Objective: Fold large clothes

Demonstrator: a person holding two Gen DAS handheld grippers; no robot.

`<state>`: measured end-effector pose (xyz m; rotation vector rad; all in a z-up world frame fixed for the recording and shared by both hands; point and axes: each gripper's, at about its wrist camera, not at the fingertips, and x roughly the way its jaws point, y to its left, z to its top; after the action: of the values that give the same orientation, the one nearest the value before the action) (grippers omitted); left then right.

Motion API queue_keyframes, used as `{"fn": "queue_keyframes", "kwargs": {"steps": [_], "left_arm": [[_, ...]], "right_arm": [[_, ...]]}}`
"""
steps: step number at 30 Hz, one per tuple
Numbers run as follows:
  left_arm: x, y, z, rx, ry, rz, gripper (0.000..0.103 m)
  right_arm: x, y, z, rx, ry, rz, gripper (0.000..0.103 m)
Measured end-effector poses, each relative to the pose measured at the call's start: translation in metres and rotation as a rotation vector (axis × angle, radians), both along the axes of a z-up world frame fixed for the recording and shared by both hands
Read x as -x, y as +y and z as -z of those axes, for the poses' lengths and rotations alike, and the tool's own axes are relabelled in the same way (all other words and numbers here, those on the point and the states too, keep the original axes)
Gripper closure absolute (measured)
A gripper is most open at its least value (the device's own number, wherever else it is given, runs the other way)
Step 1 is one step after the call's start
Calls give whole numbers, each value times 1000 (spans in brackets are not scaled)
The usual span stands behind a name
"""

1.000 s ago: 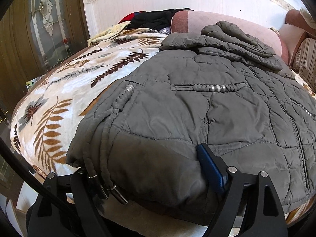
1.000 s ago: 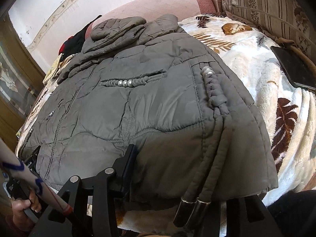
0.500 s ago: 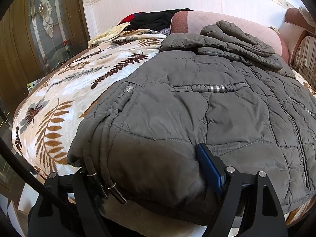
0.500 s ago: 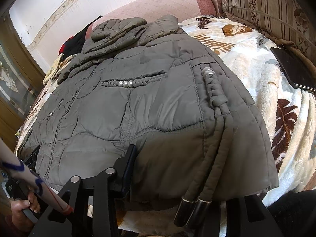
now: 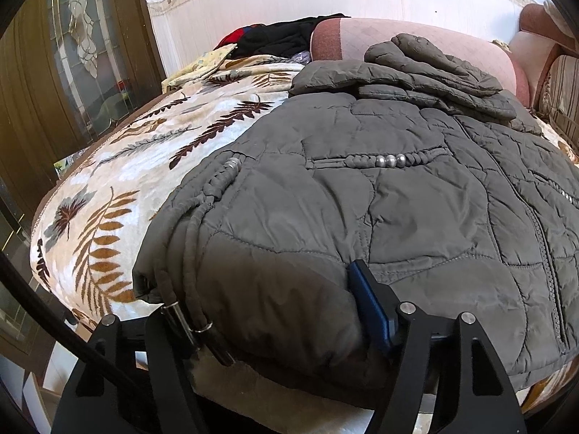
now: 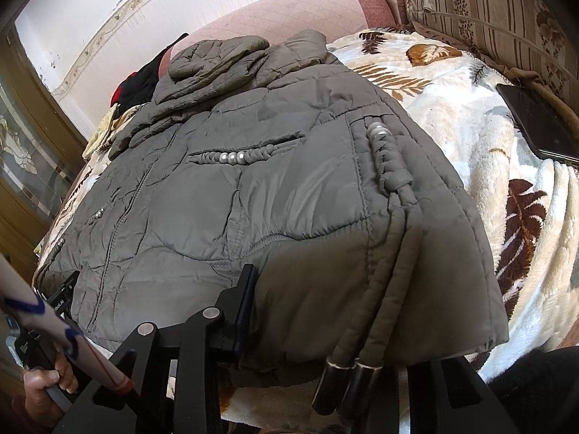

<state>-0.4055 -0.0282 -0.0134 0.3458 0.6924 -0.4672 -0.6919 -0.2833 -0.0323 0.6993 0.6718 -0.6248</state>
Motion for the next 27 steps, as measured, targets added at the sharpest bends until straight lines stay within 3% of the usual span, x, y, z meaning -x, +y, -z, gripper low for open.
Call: {"fn": "queue_keyframes", "kwargs": {"steps": [27], "left_arm": [[-5,9,-10,17,20,4,40]], "right_arm": [[5,-1,-1,-12,-18,2,62]]}}
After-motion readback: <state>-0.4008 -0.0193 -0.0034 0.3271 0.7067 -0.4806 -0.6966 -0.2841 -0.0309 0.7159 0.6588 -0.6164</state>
